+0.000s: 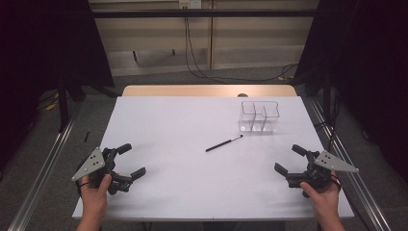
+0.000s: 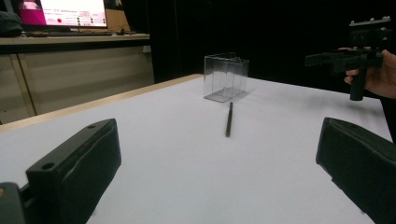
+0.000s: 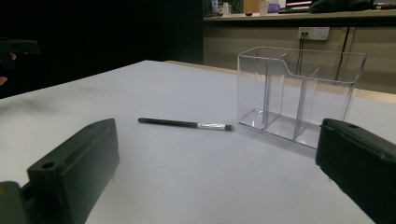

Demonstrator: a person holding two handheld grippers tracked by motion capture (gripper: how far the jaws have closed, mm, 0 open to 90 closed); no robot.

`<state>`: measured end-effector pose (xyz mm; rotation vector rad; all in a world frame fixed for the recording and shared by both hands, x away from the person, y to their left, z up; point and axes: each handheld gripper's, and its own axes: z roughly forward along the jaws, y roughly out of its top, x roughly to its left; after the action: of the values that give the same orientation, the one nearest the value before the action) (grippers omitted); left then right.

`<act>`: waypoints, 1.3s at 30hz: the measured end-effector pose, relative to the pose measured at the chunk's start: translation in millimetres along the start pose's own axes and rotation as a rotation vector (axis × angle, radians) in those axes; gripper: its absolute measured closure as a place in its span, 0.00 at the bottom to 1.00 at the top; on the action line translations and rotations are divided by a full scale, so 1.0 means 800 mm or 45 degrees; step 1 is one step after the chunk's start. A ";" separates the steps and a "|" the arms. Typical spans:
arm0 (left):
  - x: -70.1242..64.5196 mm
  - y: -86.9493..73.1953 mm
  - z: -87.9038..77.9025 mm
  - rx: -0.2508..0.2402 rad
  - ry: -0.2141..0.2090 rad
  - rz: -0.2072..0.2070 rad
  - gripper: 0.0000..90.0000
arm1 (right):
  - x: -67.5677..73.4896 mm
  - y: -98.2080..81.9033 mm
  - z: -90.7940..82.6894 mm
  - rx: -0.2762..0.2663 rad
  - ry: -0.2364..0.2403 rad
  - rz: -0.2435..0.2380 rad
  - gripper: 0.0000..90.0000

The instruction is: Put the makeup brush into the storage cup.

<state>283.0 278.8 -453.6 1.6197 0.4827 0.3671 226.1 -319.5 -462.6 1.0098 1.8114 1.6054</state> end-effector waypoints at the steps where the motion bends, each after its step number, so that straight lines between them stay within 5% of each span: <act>1: 0.000 0.000 0.000 0.001 0.001 -0.002 0.00 | 0.000 0.000 0.000 0.000 -0.001 -0.002 0.00; 23: 0.001 0.000 0.000 0.003 0.007 -0.002 0.00 | -0.002 0.009 0.004 -0.001 -0.039 0.009 0.00; 32: 0.000 -0.001 0.001 0.015 0.001 0.005 0.00 | 0.000 0.018 0.024 0.062 -0.041 -0.047 0.00; 39: 0.000 -0.001 0.000 0.007 0.004 -0.001 0.00 | 0.007 0.026 0.046 0.044 -0.022 -0.040 0.00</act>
<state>282.9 279.1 -454.1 1.6240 0.4872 0.3684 255.5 -292.5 -448.2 1.0025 1.8409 1.5472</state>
